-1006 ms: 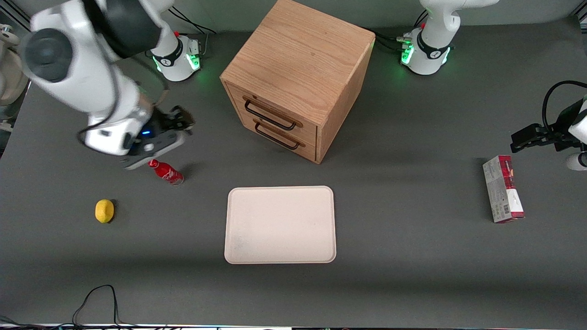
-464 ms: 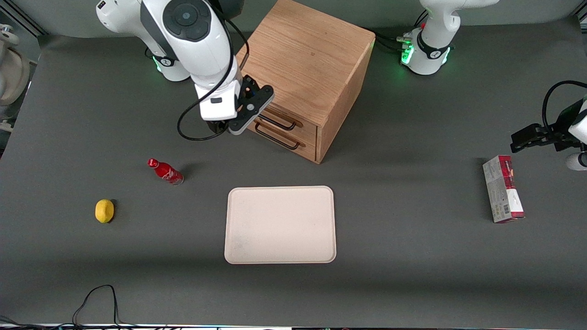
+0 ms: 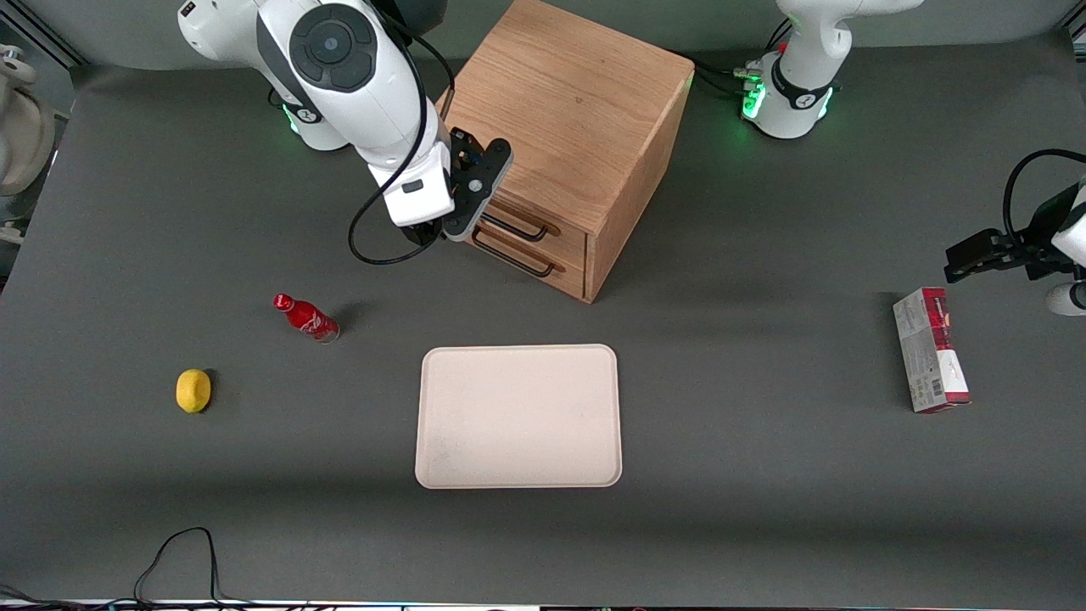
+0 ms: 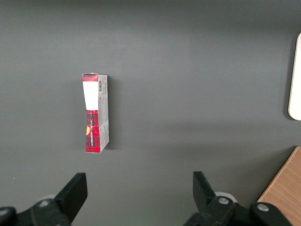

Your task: Open upper drawer

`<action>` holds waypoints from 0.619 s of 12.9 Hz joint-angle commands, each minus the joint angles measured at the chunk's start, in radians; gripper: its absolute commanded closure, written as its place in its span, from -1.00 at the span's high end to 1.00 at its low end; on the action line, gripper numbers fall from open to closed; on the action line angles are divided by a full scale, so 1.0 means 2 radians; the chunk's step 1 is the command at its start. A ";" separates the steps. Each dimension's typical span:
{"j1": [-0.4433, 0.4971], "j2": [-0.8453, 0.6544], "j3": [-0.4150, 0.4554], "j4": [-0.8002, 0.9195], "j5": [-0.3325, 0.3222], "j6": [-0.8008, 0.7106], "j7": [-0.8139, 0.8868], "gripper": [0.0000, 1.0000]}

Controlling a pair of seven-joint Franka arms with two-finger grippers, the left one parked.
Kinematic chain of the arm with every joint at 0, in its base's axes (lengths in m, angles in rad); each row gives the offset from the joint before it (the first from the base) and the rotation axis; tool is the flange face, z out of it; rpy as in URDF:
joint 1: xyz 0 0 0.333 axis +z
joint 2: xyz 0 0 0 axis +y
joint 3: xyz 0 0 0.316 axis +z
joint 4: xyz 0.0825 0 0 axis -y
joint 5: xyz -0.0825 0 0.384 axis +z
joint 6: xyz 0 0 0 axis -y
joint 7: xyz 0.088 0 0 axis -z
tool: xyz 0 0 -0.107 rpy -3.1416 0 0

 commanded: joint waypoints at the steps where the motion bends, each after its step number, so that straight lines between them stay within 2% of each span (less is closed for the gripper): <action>1: 0.004 0.005 -0.001 -0.032 0.014 0.039 -0.017 1.00; 8: 0.021 0.019 0.001 -0.098 0.013 0.131 -0.013 1.00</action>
